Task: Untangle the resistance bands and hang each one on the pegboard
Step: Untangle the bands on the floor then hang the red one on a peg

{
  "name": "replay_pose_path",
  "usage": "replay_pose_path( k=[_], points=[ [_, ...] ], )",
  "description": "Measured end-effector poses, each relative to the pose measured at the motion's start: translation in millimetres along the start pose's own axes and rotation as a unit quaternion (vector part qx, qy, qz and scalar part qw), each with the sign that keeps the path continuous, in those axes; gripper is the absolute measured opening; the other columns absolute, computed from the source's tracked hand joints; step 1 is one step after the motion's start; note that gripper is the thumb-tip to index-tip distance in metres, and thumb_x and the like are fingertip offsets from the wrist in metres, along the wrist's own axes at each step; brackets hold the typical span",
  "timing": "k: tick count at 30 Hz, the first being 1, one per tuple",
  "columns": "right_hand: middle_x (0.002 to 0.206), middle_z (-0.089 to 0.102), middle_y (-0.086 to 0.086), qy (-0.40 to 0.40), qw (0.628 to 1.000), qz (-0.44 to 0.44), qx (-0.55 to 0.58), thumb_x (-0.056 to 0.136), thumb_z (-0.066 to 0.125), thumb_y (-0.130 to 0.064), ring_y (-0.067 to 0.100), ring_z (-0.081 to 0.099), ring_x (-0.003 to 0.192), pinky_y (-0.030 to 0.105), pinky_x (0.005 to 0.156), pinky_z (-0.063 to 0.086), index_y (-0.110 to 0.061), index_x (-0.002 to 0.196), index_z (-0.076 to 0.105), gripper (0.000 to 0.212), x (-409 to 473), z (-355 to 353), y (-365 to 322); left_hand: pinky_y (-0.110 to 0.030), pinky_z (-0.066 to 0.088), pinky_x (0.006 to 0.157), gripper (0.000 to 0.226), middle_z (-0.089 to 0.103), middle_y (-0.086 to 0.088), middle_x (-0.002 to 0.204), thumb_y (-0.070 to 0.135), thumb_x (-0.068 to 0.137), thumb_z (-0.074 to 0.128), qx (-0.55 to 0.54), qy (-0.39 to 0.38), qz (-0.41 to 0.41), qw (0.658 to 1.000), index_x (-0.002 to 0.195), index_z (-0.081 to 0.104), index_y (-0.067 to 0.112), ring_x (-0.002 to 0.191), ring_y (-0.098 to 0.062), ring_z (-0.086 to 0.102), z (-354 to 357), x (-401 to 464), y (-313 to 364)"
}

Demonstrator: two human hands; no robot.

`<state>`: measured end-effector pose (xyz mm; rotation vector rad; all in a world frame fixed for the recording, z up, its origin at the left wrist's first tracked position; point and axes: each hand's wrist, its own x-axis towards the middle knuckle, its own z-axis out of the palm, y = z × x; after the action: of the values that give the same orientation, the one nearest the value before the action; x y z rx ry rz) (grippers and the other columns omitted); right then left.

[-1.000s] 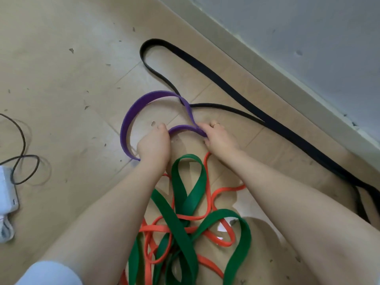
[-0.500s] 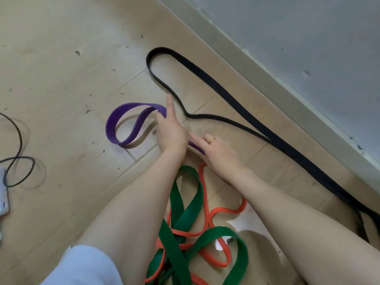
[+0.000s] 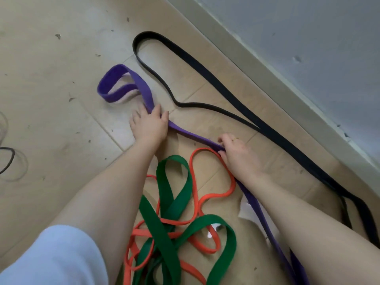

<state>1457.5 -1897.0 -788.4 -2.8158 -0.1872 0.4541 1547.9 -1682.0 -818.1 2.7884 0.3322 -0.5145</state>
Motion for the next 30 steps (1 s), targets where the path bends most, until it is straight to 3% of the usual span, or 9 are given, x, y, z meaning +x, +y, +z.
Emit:
replay_pose_path(
  k=[3,6,10,13,18,21,24,27,30],
  points=[
    [0.099,0.051,0.008,0.02,0.998,-0.038,-0.04,0.09,0.057,-0.02,0.024,0.05,0.088,0.035,0.064,0.047,-0.013,0.102,0.056,0.014,-13,-2,-4,-0.044,0.041,0.097,0.063,0.041,-0.019,0.138,0.05,0.095,0.03,-0.099,-0.021,-0.001,0.995,0.148,0.001,0.032,0.124,-0.035,0.043,-10,-6,-9],
    [0.089,0.059,0.009,0.021,0.994,-0.103,-0.04,0.083,0.066,-0.017,0.027,0.057,0.079,0.035,0.06,0.049,-0.01,0.094,0.064,0.013,-43,2,-8,-0.038,0.05,0.081,0.065,0.054,-0.011,0.12,0.045,0.096,0.037,-0.121,0.03,0.046,0.991,0.149,0.004,0.028,0.103,-0.025,0.057,-24,-39,-5],
    [0.125,0.052,0.006,-0.199,0.974,-0.092,-0.051,0.094,0.042,-0.047,0.024,0.048,0.115,0.038,0.094,0.044,-0.014,0.128,0.049,0.048,-92,18,-21,-0.04,0.037,0.102,0.05,0.046,-0.007,0.135,0.045,0.094,0.04,0.035,-0.093,0.295,0.95,0.139,0.04,0.022,0.122,-0.026,0.045,-12,-96,-19],
    [0.131,0.049,0.005,-0.186,0.979,-0.052,-0.058,0.094,0.04,-0.05,0.023,0.043,0.121,0.035,0.098,0.04,-0.016,0.133,0.041,0.051,-117,26,-31,-0.037,0.028,0.104,0.065,0.035,-0.006,0.143,0.055,0.088,0.048,0.151,-0.15,0.395,0.894,0.145,0.027,0.03,0.13,-0.028,0.033,-5,-121,-34],
    [0.125,0.052,0.004,-0.21,0.976,0.015,0.048,0.095,0.041,-0.046,0.022,0.051,0.113,0.034,0.089,0.048,-0.021,0.136,0.039,0.048,-137,29,-46,-0.035,0.04,0.087,0.038,0.05,-0.004,0.121,0.031,0.097,0.041,0.277,-0.17,0.285,0.902,0.135,0.041,0.027,0.11,-0.026,0.046,-7,-133,-58],
    [0.11,0.058,0.006,-0.257,0.961,0.084,0.057,0.094,0.046,-0.045,0.022,0.057,0.095,0.036,0.082,0.051,-0.017,0.115,0.057,0.036,-140,35,-49,-0.032,0.039,0.079,0.033,0.052,-0.002,0.114,0.024,0.098,0.039,0.31,-0.198,0.308,0.877,0.128,0.052,0.028,0.108,-0.025,0.045,-13,-148,-67],
    [0.102,0.056,0.004,-0.264,0.96,0.091,0.028,0.091,0.048,-0.048,0.021,0.055,0.093,0.038,0.086,0.049,-0.016,0.1,0.064,0.037,-144,27,-55,-0.037,0.048,0.082,0.034,0.051,-0.003,0.113,0.027,0.098,0.041,0.273,-0.23,0.296,0.886,0.13,0.052,0.029,0.107,-0.024,0.046,-23,-163,-78],
    [0.108,0.053,0.003,-0.162,0.985,0.051,-0.006,0.095,0.044,-0.043,0.023,0.05,0.106,0.039,0.095,0.042,-0.018,0.101,0.064,0.033,-149,-2,-65,-0.041,0.048,0.088,0.042,0.05,-0.006,0.121,0.024,0.096,0.042,0.26,-0.229,0.238,0.907,0.138,0.041,0.025,0.111,-0.027,0.049,-40,-173,-79],
    [0.106,0.054,-0.001,-0.053,0.998,0.018,0.043,0.095,0.046,-0.038,0.019,0.053,0.104,0.033,0.087,0.047,-0.019,0.1,0.06,0.024,-153,-48,-74,-0.039,0.038,0.103,0.069,0.036,-0.008,0.146,0.034,0.09,0.055,0.168,-0.21,0.24,0.933,0.147,0.02,0.02,0.13,-0.027,0.037,-65,-187,-60]
  ],
)
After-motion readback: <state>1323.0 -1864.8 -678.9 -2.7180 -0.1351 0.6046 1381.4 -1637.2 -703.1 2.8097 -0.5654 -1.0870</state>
